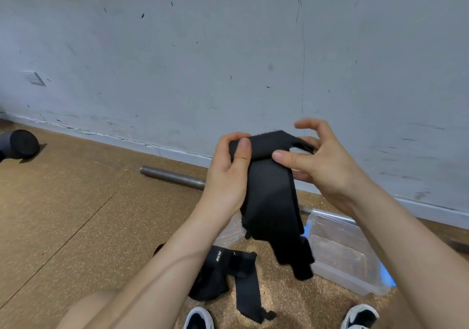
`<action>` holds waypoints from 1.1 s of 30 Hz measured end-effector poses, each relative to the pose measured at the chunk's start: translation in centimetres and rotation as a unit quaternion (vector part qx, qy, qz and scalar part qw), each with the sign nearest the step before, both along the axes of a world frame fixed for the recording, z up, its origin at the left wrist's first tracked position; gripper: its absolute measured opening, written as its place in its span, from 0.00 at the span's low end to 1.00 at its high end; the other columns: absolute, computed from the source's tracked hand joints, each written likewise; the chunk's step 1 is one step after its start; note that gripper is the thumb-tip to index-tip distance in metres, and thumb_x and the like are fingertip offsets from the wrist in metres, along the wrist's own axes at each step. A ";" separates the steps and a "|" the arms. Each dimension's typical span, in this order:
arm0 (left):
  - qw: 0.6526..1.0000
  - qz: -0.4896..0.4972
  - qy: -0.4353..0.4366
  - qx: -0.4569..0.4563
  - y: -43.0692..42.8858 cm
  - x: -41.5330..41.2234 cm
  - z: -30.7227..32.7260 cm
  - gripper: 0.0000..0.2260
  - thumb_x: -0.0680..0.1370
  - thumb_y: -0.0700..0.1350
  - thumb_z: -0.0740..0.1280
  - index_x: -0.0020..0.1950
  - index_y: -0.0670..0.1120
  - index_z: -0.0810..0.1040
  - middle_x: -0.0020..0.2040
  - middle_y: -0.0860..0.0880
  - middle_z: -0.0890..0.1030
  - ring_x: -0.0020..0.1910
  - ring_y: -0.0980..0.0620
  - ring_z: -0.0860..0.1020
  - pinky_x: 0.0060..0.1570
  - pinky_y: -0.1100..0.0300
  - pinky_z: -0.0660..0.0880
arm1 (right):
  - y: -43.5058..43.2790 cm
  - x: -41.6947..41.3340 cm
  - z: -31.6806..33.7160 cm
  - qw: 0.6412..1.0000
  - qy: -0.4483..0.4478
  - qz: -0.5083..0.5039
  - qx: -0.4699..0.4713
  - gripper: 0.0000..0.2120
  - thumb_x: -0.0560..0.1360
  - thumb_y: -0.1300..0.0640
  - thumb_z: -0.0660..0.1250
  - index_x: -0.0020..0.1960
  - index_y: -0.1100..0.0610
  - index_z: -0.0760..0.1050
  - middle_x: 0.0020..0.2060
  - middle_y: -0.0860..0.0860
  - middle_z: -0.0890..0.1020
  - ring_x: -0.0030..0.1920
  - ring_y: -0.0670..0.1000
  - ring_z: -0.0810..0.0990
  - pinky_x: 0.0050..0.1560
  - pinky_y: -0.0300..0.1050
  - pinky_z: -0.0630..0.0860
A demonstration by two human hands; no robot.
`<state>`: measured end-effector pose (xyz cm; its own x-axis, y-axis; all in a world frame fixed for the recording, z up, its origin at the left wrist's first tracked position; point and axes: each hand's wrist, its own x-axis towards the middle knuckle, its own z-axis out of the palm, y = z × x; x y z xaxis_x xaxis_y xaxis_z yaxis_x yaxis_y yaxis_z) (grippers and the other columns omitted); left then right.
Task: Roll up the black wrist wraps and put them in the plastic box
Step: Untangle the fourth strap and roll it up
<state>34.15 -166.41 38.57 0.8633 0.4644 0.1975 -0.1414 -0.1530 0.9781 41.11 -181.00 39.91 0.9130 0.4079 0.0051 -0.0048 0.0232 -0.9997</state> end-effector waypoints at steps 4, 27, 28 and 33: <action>0.994 0.068 -0.001 -0.081 -0.1 0.3 -0.3 0.07 0.84 0.54 0.57 0.56 0.56 0.73 0.58 0.50 0.79 0.60 0.52 0.78 0.66 0.49 0.73 | 0.4 -0.6 -0.7 0.996 0.044 0.008 -0.080 0.20 0.75 0.44 0.70 0.62 0.54 0.73 0.54 0.50 0.82 0.51 0.46 0.84 0.56 0.48 0.79; 0.995 -0.095 0.018 0.010 2.2 -0.3 1.1 0.08 0.76 0.39 0.72 0.52 0.51 0.81 0.42 0.53 0.85 0.43 0.57 0.82 0.46 0.62 0.80 | 2.0 -1.1 -0.7 0.912 -0.268 0.030 -0.309 0.10 0.84 0.50 0.55 0.52 0.54 0.71 0.42 0.51 0.79 0.46 0.54 0.78 0.45 0.50 0.73; 0.995 -0.097 0.020 0.027 2.2 -0.3 1.1 0.09 0.77 0.39 0.72 0.52 0.52 0.81 0.44 0.53 0.86 0.45 0.56 0.83 0.49 0.60 0.81 | 2.0 -1.0 -0.7 0.905 -0.274 0.032 -0.324 0.10 0.83 0.50 0.55 0.51 0.54 0.70 0.40 0.50 0.78 0.45 0.55 0.78 0.44 0.50 0.73; 0.993 -0.091 0.031 0.066 2.1 0.0 0.6 0.08 0.79 0.42 0.70 0.56 0.52 0.79 0.48 0.54 0.84 0.47 0.58 0.82 0.47 0.61 0.80 | 2.1 -1.1 -1.0 0.904 -0.299 -0.060 -0.300 0.08 0.79 0.49 0.63 0.53 0.54 0.73 0.35 0.48 0.77 0.42 0.56 0.77 0.39 0.48 0.68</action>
